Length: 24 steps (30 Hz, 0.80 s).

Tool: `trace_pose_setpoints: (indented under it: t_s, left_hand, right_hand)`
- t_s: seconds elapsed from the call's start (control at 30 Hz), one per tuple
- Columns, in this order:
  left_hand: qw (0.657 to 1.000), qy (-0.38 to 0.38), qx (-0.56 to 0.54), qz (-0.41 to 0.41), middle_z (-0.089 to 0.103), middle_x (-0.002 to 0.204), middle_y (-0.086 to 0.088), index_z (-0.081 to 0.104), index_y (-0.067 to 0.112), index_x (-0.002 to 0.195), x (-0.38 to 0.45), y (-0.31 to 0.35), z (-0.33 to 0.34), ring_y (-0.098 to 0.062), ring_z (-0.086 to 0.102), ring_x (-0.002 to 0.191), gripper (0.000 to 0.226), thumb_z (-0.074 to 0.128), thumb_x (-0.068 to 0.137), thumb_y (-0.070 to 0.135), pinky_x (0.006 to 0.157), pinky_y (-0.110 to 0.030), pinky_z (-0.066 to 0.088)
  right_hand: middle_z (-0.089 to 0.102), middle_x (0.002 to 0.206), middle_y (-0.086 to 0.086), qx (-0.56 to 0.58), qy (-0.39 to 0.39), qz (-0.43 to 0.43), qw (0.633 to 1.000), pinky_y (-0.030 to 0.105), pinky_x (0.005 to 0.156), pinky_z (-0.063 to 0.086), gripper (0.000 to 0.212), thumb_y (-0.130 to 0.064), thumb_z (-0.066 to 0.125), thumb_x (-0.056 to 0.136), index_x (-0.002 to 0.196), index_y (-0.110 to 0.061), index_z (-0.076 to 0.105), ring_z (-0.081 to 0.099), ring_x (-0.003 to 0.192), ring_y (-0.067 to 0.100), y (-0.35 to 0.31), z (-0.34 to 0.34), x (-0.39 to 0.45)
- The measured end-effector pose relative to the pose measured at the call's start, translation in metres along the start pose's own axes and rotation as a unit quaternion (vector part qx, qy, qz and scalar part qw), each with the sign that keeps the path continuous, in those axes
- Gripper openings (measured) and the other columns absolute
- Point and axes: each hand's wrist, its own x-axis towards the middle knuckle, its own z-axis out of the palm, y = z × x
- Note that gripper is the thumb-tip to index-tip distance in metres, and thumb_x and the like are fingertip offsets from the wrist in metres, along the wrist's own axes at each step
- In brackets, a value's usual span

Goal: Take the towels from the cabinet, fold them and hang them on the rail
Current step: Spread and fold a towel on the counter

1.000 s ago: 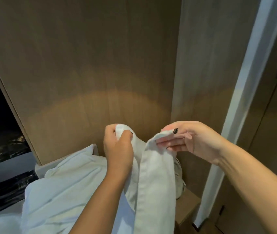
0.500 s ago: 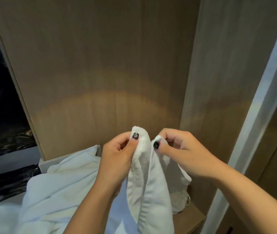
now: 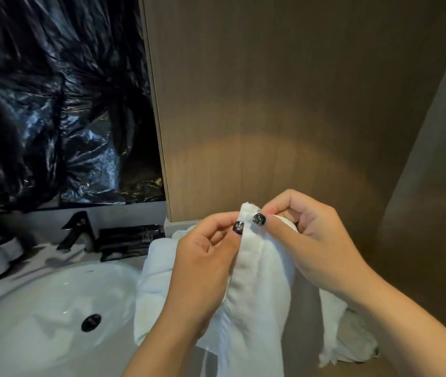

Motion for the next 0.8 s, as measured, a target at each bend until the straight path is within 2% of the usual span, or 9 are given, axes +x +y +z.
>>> trace_pose_setpoints:
  t_s: [0.1,0.17,0.27,0.37,0.47,0.53,0.6,0.67,0.8]
  left_hand:
    - [0.999,0.001,0.026,0.021,0.076,0.097,-0.003,0.074,0.014,0.103,-0.015,0.012,-0.020,-0.019,0.072,0.096,0.019,0.058,0.096,0.007,0.084,-0.030,0.058]
    - [0.998,-0.001,0.046,0.036,0.076,0.098,0.000,0.074,0.014,0.104,-0.027,0.020,-0.034,-0.017,0.071,0.097,0.019,0.057,0.097,0.009,0.087,-0.030,0.057]
    - [0.997,0.000,0.064,0.045,0.076,0.099,0.004,0.074,0.016,0.104,-0.048,0.034,-0.058,-0.012,0.070,0.097,0.018,0.058,0.097,0.011,0.089,-0.027,0.055]
    - [0.994,0.006,0.080,0.069,0.076,0.095,0.007,0.074,0.020,0.099,-0.071,0.046,-0.081,-0.005,0.069,0.089,0.018,0.059,0.095,0.011,0.079,-0.020,0.054]
    - [0.990,0.007,0.097,0.103,0.074,0.091,0.005,0.074,0.019,0.097,-0.090,0.050,-0.101,-0.008,0.066,0.078,0.016,0.060,0.094,0.012,0.069,-0.015,0.050]
    - [0.988,0.004,0.104,0.117,0.073,0.091,0.001,0.073,0.016,0.097,-0.101,0.051,-0.113,-0.017,0.064,0.081,0.013,0.062,0.093,0.011,0.069,-0.017,0.050]
    - [0.991,0.008,0.082,0.109,0.071,0.089,0.004,0.068,0.014,0.097,-0.110,0.050,-0.122,-0.014,0.064,0.079,0.010,0.064,0.092,0.007,0.070,-0.020,0.051]
    - [0.993,0.019,0.063,0.101,0.067,0.084,0.007,0.060,0.014,0.097,-0.119,0.050,-0.129,-0.008,0.061,0.076,0.011,0.064,0.091,0.005,0.070,-0.021,0.052]
    - [0.981,-0.005,0.133,0.139,0.061,0.080,0.009,0.059,0.026,0.090,-0.138,0.040,-0.145,-0.007,0.055,0.071,0.013,0.062,0.091,0.039,0.065,-0.021,0.046]
  right_hand:
    - [0.067,0.081,-0.005,0.025,0.020,-0.020,0.999,0.022,0.063,0.052,0.011,-0.031,0.068,0.084,0.082,-0.020,0.067,0.064,0.075,0.013,-0.015,0.024,-0.007]
    - [0.066,0.079,-0.008,0.021,0.038,-0.032,0.999,0.015,0.062,0.049,0.009,-0.027,0.067,0.086,0.083,-0.019,0.066,0.063,0.074,0.011,-0.026,0.039,-0.013]
    - [0.067,0.077,-0.006,0.027,0.052,-0.040,0.997,0.018,0.062,0.049,0.005,-0.020,0.068,0.088,0.084,-0.018,0.066,0.063,0.072,0.013,-0.040,0.065,-0.025]
    - [0.066,0.079,-0.006,0.023,0.057,-0.043,0.997,0.020,0.063,0.048,0.010,-0.033,0.069,0.089,0.094,-0.024,0.066,0.060,0.071,0.010,-0.053,0.091,-0.042]
    - [0.059,0.084,-0.014,-0.055,0.035,-0.052,0.996,0.011,0.071,0.041,0.023,-0.044,0.059,0.092,0.112,-0.036,0.065,0.056,0.079,0.009,-0.064,0.112,-0.059]
    - [0.057,0.082,-0.017,-0.068,0.014,-0.046,0.997,0.011,0.073,0.039,0.019,-0.042,0.056,0.096,0.102,-0.032,0.071,0.053,0.084,0.008,-0.073,0.122,-0.070]
    - [0.057,0.083,-0.024,-0.072,0.003,-0.029,0.997,0.010,0.074,0.038,0.019,-0.039,0.056,0.094,0.088,-0.030,0.071,0.053,0.087,0.005,-0.082,0.129,-0.080]
    - [0.054,0.088,-0.026,-0.081,0.005,-0.012,0.997,0.008,0.075,0.038,0.015,-0.035,0.057,0.094,0.082,-0.031,0.065,0.052,0.091,0.003,-0.089,0.136,-0.090]
    - [0.048,0.096,-0.029,-0.129,0.024,-0.007,0.991,0.005,0.081,0.037,0.012,-0.035,0.054,0.097,0.087,-0.033,0.059,0.048,0.102,-0.003,-0.094,0.149,-0.103]
